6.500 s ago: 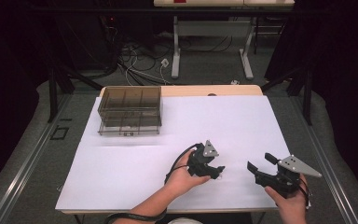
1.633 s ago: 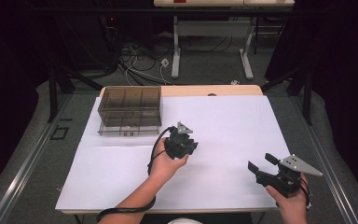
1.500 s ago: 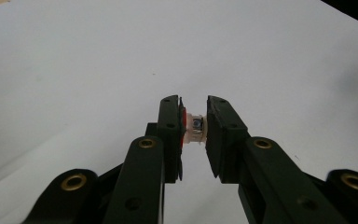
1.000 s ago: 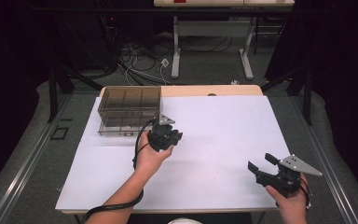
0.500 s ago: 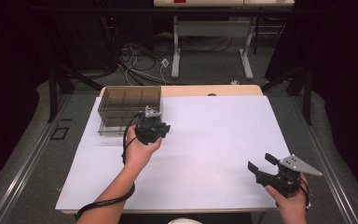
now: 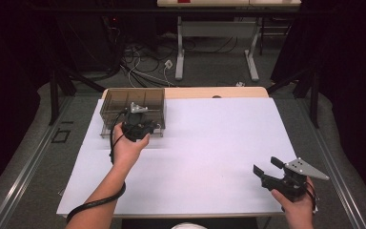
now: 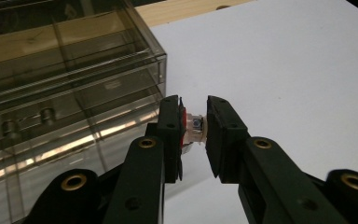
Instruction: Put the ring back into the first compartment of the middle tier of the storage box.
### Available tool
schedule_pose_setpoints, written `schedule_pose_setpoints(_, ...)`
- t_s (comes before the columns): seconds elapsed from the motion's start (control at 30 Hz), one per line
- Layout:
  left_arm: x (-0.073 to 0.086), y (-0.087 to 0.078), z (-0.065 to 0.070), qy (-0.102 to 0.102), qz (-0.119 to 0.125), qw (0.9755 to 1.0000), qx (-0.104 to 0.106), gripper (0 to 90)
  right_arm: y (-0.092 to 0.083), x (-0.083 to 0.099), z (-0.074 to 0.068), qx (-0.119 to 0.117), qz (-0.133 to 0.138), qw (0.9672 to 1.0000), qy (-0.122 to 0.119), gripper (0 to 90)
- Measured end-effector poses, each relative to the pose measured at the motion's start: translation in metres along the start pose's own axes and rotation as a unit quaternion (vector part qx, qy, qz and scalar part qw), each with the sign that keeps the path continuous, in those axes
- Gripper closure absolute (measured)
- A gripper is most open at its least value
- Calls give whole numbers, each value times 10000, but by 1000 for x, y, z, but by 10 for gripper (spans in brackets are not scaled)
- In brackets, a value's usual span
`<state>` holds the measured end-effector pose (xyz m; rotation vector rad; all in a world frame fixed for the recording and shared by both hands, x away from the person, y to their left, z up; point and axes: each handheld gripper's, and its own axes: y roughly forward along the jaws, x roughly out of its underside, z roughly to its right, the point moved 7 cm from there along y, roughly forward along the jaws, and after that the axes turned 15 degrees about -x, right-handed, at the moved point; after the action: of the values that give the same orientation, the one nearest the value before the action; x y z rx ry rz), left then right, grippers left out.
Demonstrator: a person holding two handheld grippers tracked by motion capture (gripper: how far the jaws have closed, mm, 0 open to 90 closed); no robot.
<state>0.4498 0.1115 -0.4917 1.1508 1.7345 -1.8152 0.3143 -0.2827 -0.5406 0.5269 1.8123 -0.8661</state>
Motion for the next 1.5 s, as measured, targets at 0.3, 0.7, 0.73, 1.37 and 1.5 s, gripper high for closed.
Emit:
schedule_pose_setpoints(0.3,4,0,-22,-160,-65,9997,-150,760,0,0,0,28,30,10000,11,212)
schedule_pose_setpoints(0.7,6,4,-48,-408,-74,9984,-372,761,0,0,0,28,-8,10000,11,212)
schedule_pose_setpoints(0.73,6,4,-50,-435,-80,9983,-379,760,0,0,1,29,30,10000,7,212)
schedule_pose_setpoints(1.37,21,15,-85,-704,-221,9955,-601,760,-1,1,2,19,14,10000,41,212)
schedule_pose_setpoints(1.5,24,17,-92,-743,-266,9946,-668,760,-1,1,2,41,49,10000,52,212)
